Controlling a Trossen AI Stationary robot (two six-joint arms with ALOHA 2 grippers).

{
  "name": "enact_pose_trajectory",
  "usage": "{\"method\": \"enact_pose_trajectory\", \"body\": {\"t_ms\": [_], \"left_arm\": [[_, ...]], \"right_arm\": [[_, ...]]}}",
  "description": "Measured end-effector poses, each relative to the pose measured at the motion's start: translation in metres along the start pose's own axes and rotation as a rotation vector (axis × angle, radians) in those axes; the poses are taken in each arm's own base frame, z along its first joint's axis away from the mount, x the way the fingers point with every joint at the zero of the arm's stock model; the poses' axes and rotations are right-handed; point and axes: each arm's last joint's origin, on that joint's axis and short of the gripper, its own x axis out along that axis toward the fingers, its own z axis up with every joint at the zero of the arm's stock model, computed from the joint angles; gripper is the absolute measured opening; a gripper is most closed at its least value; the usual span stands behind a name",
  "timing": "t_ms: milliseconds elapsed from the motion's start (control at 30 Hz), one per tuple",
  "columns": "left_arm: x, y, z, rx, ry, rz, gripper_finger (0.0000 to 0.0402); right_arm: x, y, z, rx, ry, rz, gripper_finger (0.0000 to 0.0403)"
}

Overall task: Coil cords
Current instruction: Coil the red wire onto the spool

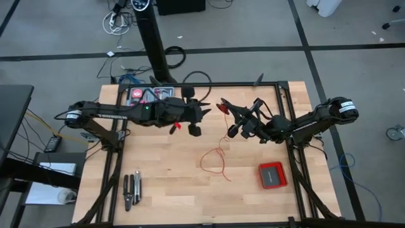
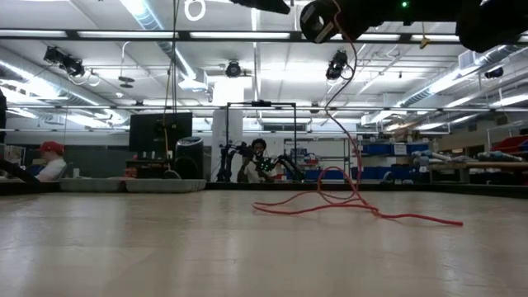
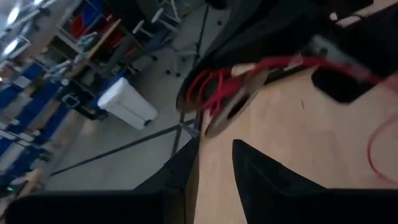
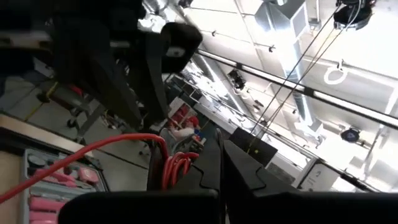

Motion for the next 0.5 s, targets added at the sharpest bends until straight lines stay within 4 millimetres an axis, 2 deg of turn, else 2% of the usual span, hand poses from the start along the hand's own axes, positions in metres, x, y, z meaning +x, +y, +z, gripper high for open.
{"method": "enact_pose_trajectory", "body": {"t_ms": [100, 267, 500], "left_arm": [[-0.003, 0.002, -0.006, -0.012, -0.016, -0.057, 0.0102], [-0.003, -0.006, -0.019, -0.026, -0.038, -0.181, 0.0102], [0.000, -0.013, -0.027, -0.034, -0.050, -0.218, 0.0102]], "right_arm": [[0.000, 0.002, 0.000, 0.025, -0.013, 0.024, 0.0000], [0.003, 0.008, -0.007, 0.104, -0.034, 0.129, 0.0000], [0.007, 0.009, -0.015, 0.170, -0.030, 0.199, 0.0000]]}}
